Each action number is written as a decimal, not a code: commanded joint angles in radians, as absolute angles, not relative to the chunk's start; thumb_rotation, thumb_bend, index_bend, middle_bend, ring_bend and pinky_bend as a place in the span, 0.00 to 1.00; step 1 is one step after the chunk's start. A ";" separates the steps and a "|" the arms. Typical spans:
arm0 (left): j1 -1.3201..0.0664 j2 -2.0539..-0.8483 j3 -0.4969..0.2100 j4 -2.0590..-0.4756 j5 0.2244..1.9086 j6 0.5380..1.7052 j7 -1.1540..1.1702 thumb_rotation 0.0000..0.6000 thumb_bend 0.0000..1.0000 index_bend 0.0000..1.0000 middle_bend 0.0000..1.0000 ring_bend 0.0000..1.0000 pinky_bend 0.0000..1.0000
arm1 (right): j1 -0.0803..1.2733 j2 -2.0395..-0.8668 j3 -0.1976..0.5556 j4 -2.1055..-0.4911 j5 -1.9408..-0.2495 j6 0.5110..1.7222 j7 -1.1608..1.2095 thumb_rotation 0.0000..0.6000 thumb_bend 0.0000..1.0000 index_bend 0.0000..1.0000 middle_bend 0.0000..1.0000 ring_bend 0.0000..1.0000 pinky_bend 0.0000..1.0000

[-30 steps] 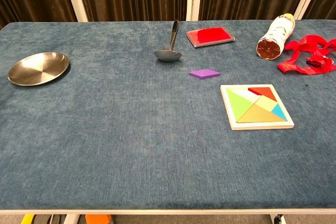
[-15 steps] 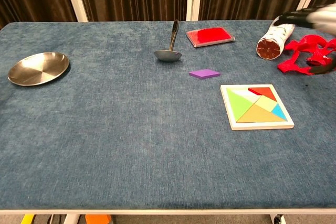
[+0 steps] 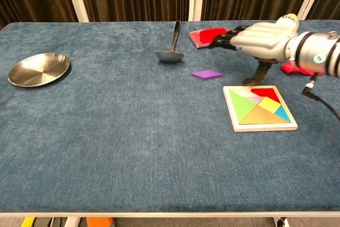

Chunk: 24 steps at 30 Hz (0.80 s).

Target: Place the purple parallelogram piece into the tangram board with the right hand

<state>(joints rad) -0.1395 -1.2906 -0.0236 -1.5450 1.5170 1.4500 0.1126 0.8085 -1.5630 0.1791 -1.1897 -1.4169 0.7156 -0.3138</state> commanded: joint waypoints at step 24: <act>-0.135 -1.293 -0.026 -1.529 1.493 1.438 0.096 1.00 0.06 0.10 0.04 0.00 0.15 | 0.901 -1.697 0.163 -1.026 -1.379 0.727 -0.260 1.00 0.19 0.28 0.00 0.00 0.00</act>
